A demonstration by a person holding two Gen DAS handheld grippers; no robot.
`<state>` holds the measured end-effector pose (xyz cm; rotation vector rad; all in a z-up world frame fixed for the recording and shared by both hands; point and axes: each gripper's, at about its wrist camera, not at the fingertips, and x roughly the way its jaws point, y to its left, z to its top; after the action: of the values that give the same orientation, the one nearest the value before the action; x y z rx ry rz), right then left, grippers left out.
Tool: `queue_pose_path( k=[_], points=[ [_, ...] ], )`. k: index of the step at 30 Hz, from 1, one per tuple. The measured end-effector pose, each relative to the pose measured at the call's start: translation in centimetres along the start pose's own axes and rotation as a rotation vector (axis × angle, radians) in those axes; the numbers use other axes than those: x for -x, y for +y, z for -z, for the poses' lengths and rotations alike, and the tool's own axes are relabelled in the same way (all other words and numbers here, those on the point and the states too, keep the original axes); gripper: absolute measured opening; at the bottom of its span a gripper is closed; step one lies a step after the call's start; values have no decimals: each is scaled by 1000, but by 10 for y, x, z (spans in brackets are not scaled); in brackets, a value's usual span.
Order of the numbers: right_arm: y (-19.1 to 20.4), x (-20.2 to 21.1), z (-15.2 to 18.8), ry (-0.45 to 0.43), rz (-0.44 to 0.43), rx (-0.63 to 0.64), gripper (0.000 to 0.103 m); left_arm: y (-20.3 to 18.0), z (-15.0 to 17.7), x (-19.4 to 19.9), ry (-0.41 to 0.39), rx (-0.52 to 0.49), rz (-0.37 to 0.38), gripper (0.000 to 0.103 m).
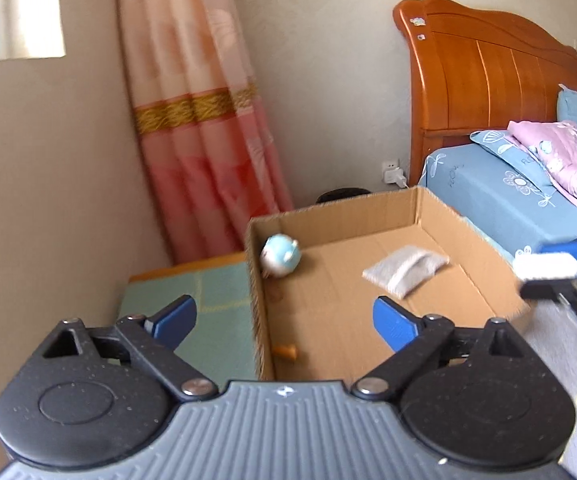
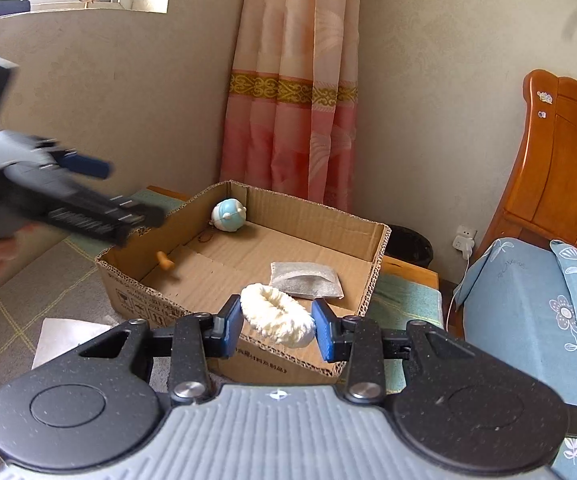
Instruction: Organize soft objects
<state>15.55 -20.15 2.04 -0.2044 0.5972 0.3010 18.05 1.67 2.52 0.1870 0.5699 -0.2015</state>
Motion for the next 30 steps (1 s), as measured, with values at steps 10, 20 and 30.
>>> queue_pose_path(
  k=[10, 20, 30],
  points=[
    [11, -45, -39, 40, -3, 13, 42, 15, 55, 59, 19, 116, -76, 102],
    [35, -121, -96, 92, -16, 5, 43, 39, 80, 68, 46, 156, -185, 102],
    [53, -135, -100, 96, 13, 18, 103, 51, 90, 73, 59, 192, -172, 102]
  ],
)
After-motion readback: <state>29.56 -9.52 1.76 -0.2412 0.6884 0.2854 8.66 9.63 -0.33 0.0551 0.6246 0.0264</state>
